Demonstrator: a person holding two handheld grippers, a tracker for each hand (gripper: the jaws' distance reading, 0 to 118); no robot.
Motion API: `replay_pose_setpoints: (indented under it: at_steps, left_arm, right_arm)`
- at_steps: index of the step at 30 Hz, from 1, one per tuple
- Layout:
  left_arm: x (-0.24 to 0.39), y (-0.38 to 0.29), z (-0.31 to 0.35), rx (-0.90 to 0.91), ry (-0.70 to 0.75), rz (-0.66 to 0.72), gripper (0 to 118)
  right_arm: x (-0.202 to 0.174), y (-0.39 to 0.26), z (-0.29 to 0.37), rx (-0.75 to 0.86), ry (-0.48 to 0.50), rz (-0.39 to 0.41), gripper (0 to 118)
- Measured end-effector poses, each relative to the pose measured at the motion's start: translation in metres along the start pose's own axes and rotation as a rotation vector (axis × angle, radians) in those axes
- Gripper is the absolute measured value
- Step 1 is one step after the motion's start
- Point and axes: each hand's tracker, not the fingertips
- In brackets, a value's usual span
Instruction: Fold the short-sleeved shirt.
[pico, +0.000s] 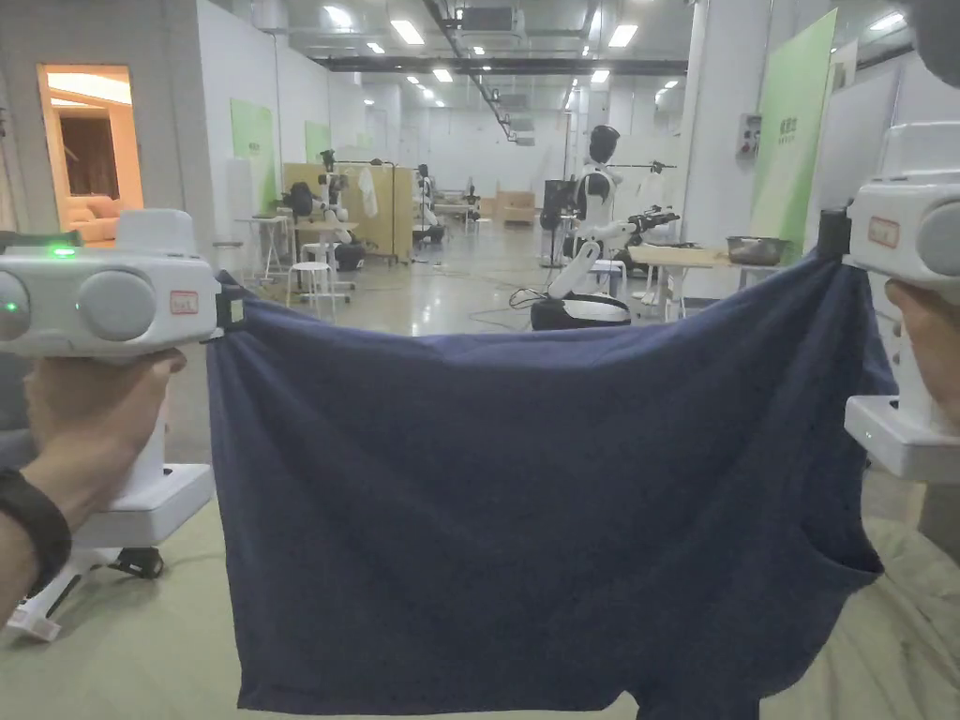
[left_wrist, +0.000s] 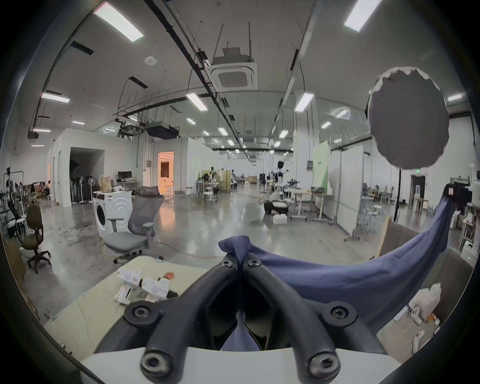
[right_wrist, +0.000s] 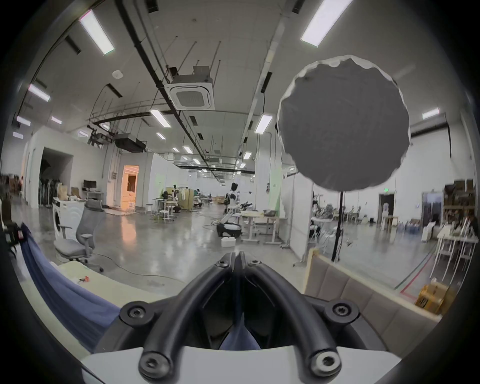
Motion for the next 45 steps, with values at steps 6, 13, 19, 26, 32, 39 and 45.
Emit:
replay_pose_setpoints:
  at_steps: [6,13,19,26,32,39,45]
  left_arm:
    - [0.005,-0.089,0.02,-0.13,-0.057,0.014,0]
    - [-0.004,-0.178,0.103,-0.147,-0.1,-0.027,0]
    - [-0.032,-0.258,0.197,-0.236,-0.101,0.01,0]
    - [-0.052,-0.334,0.301,-0.295,-0.152,0.092,0]
    - [-0.061,-0.385,0.356,-0.378,-0.124,0.096,0]
    - [-0.066,-0.416,0.34,-0.561,-0.141,0.149,0]
    - [-0.07,-0.439,0.32,-0.632,-0.103,0.188,72]
  right_arm:
    - [0.004,-0.089,0.036,-0.094,0.071,-0.025,0]
    - [0.033,-0.184,0.136,-0.19,0.1,-0.137,0]
    - [0.075,-0.256,0.247,-0.31,0.128,-0.243,0]
    - [0.087,-0.327,0.378,-0.387,0.141,-0.247,0]
    - [0.091,-0.377,0.438,-0.503,0.135,-0.284,0]
    - [0.09,-0.411,0.425,-0.641,0.124,-0.28,0]
    - [0.089,-0.444,0.409,-0.812,0.11,-0.284,53]
